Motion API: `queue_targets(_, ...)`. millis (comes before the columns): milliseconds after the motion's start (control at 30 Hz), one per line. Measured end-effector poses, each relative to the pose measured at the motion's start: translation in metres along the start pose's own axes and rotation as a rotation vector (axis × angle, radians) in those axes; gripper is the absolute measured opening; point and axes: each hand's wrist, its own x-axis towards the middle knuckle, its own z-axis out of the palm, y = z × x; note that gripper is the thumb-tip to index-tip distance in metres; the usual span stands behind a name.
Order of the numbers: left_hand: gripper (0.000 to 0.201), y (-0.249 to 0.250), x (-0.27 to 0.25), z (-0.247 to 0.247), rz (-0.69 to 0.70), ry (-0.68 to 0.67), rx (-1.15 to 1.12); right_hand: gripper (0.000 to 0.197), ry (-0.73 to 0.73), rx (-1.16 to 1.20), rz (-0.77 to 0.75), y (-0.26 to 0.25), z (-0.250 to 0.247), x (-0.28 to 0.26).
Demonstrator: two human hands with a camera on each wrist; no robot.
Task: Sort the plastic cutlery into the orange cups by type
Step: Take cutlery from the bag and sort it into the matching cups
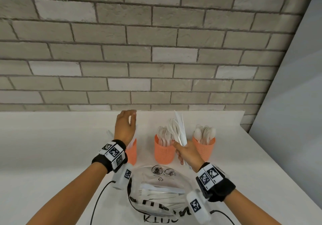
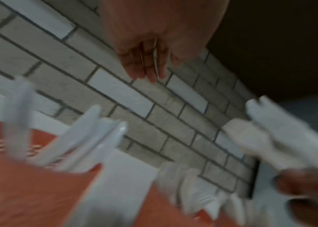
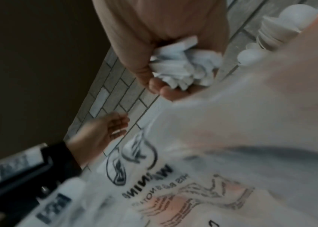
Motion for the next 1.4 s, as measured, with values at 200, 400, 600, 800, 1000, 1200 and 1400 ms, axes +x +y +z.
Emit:
queue_targets(200,0.071,0.066,-0.023,0.014,-0.324,-0.482,-0.395,0.008,0.205,-0.325,-0.187,-0.006,0.006,-0.001)
queue_targets(400,0.042,0.094,-0.047,0.047,-0.580,-0.599,-0.824,0.029,0.300,-0.690,-0.272,-0.020,0.012,-0.017)
queue_targets(600,0.013,0.107,-0.048,0.058,-0.732,-0.370,-0.952,0.056,0.151,-0.767,-0.306,-0.022,0.011,-0.029)
queue_targets(800,0.015,0.104,-0.052,0.050,-0.637,-0.510,-0.963,0.038,-0.155,-0.178,-0.100,-0.028,-0.015,-0.030)
queue_targets(1000,0.016,0.109,-0.056,0.052,-0.570,-0.597,-0.973,0.013,-0.438,0.078,0.137,-0.024,-0.019,-0.031)
queue_targets(1200,0.005,0.111,-0.054,0.050,-0.472,-0.726,-0.912,0.012,-0.553,0.361,0.262,-0.021,-0.018,-0.035)
queue_targets(1400,0.037,0.111,-0.044,0.045,-0.387,-0.682,-0.744,0.010,-0.262,0.340,0.098,-0.015,-0.011,-0.030)
